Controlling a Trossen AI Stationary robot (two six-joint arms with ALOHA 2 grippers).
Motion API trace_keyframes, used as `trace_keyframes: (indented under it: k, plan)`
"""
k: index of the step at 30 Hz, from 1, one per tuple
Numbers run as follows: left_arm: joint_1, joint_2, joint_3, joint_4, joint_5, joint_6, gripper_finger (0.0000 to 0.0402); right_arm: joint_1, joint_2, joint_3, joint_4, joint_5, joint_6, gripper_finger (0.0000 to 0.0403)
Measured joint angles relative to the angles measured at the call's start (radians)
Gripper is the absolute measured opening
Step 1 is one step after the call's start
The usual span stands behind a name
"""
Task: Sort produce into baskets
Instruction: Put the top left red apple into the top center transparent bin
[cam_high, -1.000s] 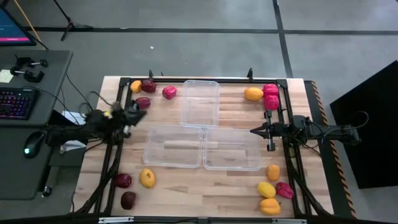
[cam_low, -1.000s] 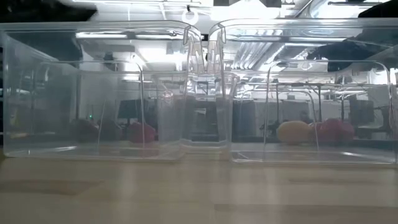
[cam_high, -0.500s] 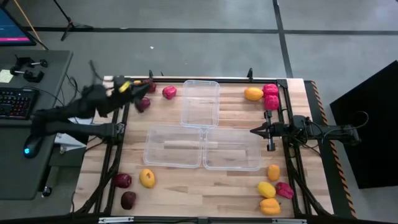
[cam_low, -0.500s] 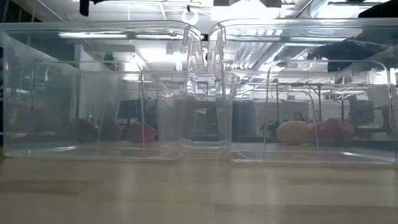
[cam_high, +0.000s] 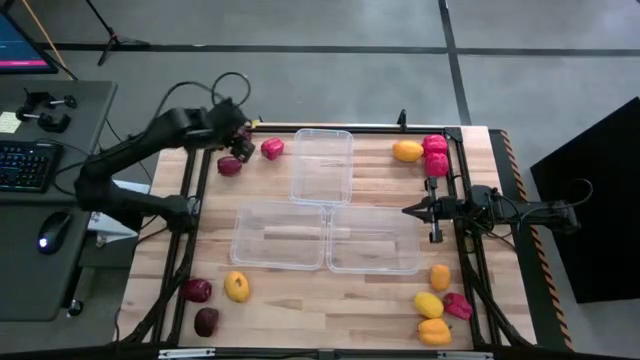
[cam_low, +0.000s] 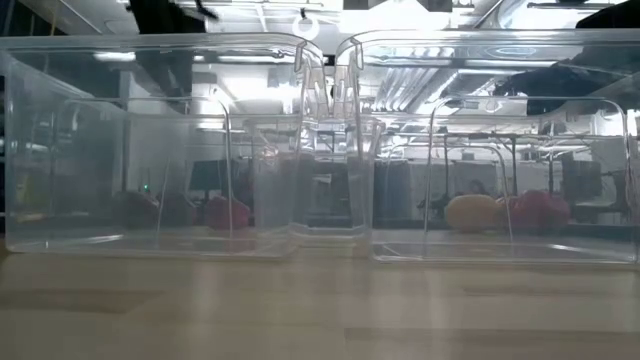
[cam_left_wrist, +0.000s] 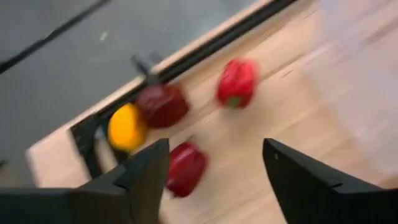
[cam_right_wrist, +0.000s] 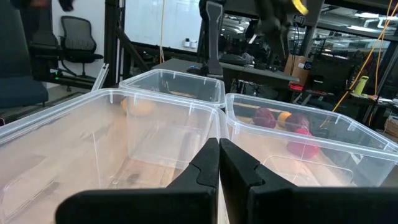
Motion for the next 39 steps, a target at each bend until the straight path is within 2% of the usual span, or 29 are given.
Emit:
trace_keyframes:
  k: [2, 6, 9, 13, 17, 23, 27, 32, 39]
  plan:
    - [0.054, 0.058, -0.007, -0.025, 0.038, 0.051, 0.0278, 0.000, 0.000, 0.000, 0.000, 0.000, 0.000, 0.0000]
    - [0.145, 0.176, -0.008, -0.079, 0.210, 0.153, 0.0297, 0.000, 0.000, 0.000, 0.000, 0.000, 0.000, 0.0000]
    - [0.168, 0.255, -0.008, -0.099, 0.253, 0.231, 0.0300, 0.000, 0.000, 0.000, 0.000, 0.000, 0.000, 0.0000]
    - [0.177, 0.322, -0.008, -0.095, 0.256, 0.338, 0.0301, 0.000, 0.000, 0.000, 0.000, 0.000, 0.000, 0.0000]
    - [0.185, 0.347, -0.025, -0.081, 0.264, 0.351, 0.0301, 0.000, 0.000, 0.000, 0.000, 0.000, 0.000, 0.0000]
    - [0.203, 0.251, -0.239, -0.004, 0.266, 0.332, 0.0301, 0.000, 0.000, 0.000, 0.000, 0.000, 0.000, 0.0000]
    - [0.227, 0.207, -0.333, 0.093, 0.254, 0.333, 0.0301, 0.000, 0.000, 0.000, 0.000, 0.000, 0.000, 0.0000]
    - [0.256, 0.214, -0.350, 0.142, 0.194, 0.348, 0.0301, 0.000, 0.000, 0.000, 0.000, 0.000, 0.000, 0.0000]
    - [0.261, 0.252, -0.350, 0.147, 0.141, 0.455, 0.0301, 0.000, 0.000, 0.000, 0.000, 0.000, 0.000, 0.0000]
